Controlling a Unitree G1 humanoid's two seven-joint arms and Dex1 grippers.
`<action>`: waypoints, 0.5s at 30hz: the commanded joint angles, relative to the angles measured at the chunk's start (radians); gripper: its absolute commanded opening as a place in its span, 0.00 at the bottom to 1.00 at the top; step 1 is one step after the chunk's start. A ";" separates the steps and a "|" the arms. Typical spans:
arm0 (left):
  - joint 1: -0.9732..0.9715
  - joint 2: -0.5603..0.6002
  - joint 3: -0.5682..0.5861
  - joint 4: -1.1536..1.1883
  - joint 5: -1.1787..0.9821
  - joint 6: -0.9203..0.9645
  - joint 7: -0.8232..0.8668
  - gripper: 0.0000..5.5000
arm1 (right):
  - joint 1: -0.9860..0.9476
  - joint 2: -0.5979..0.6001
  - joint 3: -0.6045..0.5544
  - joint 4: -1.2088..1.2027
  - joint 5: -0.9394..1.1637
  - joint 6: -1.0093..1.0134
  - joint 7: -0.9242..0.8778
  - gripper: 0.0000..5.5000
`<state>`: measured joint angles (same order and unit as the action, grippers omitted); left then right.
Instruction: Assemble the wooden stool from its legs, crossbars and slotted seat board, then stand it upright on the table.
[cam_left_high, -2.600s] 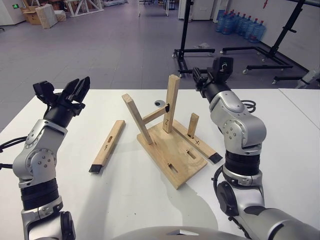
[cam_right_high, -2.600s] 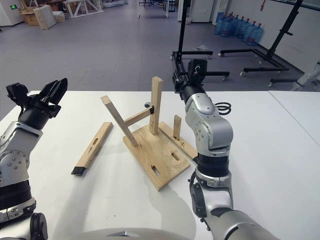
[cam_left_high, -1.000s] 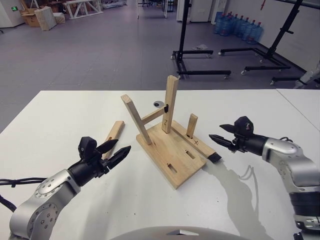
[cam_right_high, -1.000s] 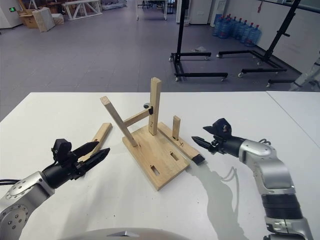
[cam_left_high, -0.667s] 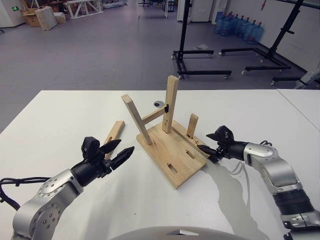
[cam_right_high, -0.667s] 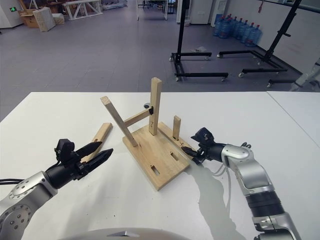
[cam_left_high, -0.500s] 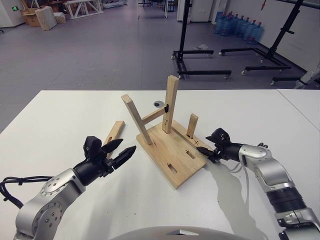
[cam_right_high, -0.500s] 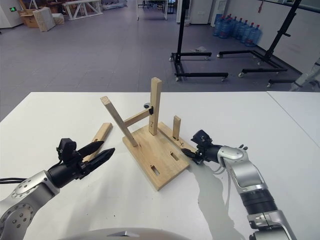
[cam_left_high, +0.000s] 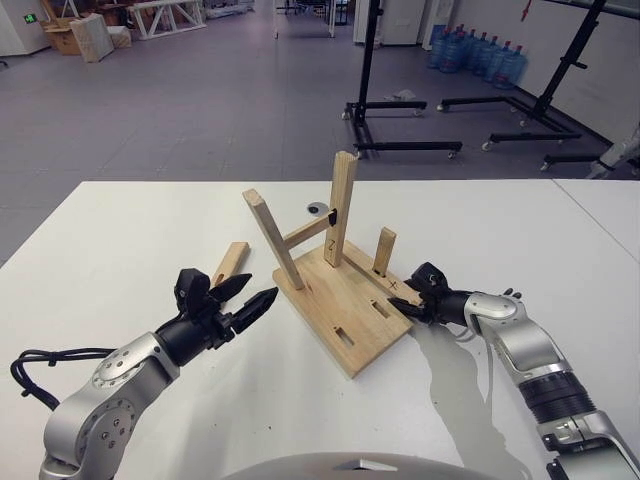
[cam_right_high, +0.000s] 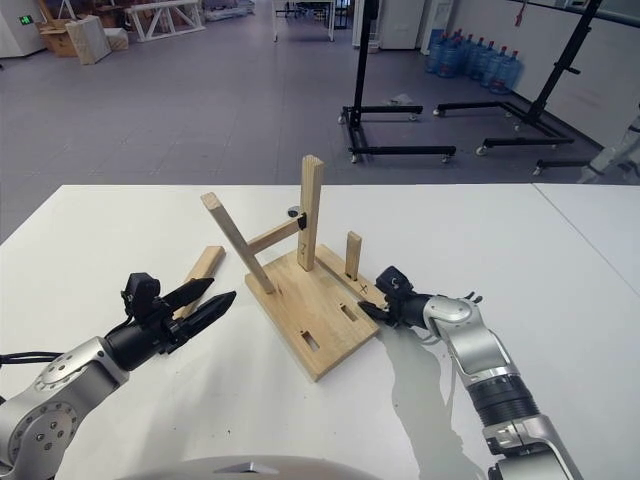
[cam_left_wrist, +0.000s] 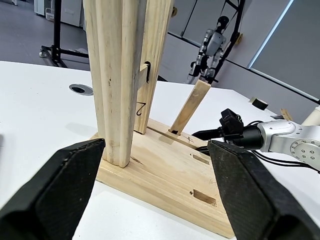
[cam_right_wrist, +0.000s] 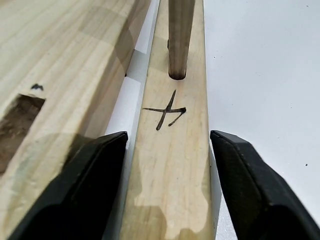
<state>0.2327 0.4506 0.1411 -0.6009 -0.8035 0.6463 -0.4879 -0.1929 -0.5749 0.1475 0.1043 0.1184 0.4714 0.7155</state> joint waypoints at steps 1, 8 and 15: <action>-0.009 0.005 0.002 0.017 0.014 -0.003 0.005 0.69 | 0.019 -0.010 -0.009 0.014 -0.009 0.042 -0.006 0.40; -0.049 0.005 0.039 0.046 -0.037 0.012 -0.005 0.69 | 0.030 -0.019 -0.095 0.023 0.068 0.052 0.041 0.37; -0.130 0.109 0.170 -0.025 -0.440 0.119 -0.081 0.69 | -0.108 -0.186 -0.568 0.015 0.494 0.237 0.204 0.37</action>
<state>0.1518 0.5172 0.2774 -0.5941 -1.1333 0.7329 -0.5646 -0.2291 -0.7020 -0.3078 0.1876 0.4569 0.6135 0.8554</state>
